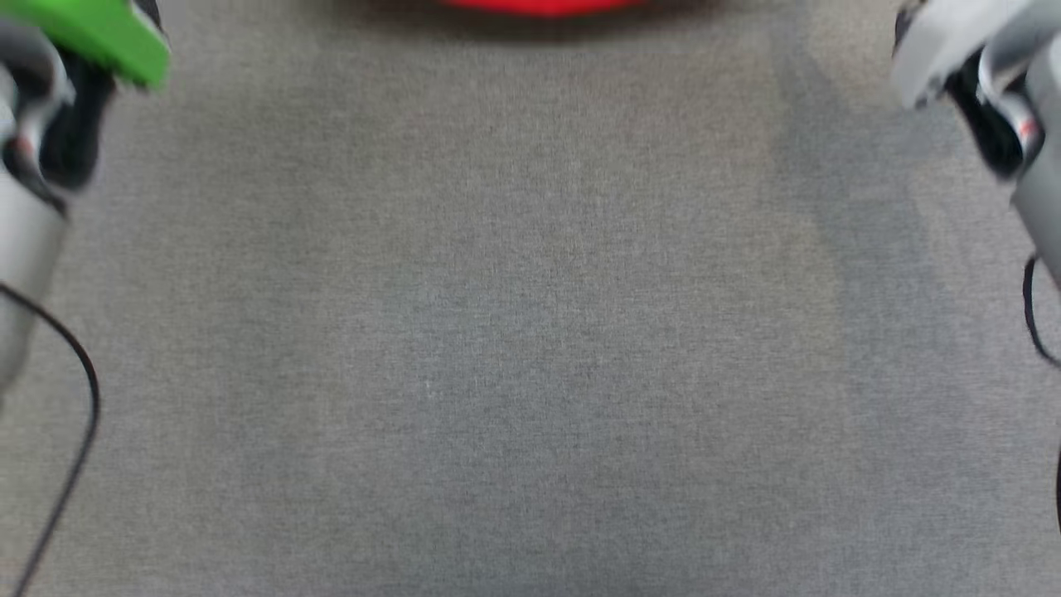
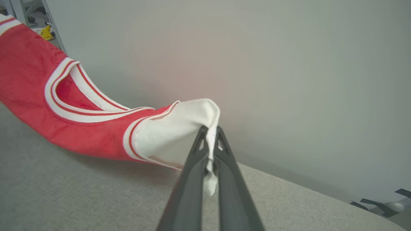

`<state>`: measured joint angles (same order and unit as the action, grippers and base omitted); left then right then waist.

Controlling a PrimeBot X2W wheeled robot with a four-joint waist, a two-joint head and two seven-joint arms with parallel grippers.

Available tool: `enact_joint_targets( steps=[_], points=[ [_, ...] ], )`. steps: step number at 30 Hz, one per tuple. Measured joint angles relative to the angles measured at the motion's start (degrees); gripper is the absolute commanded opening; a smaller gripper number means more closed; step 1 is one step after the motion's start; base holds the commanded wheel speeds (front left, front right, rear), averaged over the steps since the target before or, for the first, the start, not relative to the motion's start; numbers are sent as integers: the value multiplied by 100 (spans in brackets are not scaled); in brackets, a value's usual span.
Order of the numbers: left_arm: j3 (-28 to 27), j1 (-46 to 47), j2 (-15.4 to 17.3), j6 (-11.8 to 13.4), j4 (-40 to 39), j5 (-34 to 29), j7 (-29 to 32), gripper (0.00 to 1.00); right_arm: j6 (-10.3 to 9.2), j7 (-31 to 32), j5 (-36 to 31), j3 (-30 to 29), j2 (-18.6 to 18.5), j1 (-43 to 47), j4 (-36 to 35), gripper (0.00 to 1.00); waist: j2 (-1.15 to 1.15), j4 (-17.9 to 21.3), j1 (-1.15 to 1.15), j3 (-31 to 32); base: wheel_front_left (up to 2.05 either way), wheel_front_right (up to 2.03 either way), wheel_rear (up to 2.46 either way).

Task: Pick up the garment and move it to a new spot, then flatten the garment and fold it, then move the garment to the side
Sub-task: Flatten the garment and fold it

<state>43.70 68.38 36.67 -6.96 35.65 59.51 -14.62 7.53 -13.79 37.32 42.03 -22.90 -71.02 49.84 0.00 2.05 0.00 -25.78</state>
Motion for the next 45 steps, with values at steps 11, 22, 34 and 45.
enact_joint_targets(
  steps=[11,22,34,45],
  points=[
    [-1198,-3387,-93,70,-738,-159,-3,0,0,-64,383,320,-723,2167,-957,0,0,-33,0,929,0,0,0],
    [-1741,-5409,-461,177,-1010,-504,-3,0,1,87,350,5,-1381,4222,-1731,0,0,-92,0,1756,0,0,0],
    [-1980,-6974,-573,458,-1389,-814,-4,0,7,691,137,-1321,-1488,6573,-2651,0,0,-100,-1,2272,0,0,0],
    [-2063,-7356,-624,441,-1151,-862,-4,0,8,1642,-133,-2438,-1123,8293,-3700,0,0,-183,0,2354,0,0,0]
  ],
)
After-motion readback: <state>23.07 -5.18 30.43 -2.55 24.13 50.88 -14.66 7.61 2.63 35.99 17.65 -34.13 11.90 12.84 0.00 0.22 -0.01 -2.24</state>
